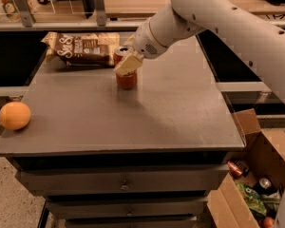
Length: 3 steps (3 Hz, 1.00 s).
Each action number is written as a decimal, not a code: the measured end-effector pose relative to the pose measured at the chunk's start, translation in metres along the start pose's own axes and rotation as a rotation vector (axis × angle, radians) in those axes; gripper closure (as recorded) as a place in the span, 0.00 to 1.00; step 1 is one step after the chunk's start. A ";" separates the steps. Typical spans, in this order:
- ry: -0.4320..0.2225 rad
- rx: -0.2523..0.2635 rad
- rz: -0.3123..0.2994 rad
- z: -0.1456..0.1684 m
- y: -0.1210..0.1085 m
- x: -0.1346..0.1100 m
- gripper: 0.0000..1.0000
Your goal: Move coke can near orange
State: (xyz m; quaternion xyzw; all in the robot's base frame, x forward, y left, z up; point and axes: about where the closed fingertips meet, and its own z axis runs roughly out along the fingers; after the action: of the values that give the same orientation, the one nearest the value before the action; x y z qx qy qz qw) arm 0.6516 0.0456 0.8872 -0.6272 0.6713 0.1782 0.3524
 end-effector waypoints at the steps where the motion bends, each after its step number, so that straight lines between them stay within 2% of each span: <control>1: 0.000 0.000 0.000 0.000 0.000 0.000 1.00; 3: -0.001 0.000 0.000 0.000 0.000 0.000 1.00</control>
Offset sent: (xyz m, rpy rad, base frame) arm -0.0641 0.0872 0.1284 0.2582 -0.0821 0.3275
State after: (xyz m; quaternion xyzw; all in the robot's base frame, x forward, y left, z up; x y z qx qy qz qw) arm 0.6515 0.0457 0.8877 -0.6273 0.6711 0.1784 0.3525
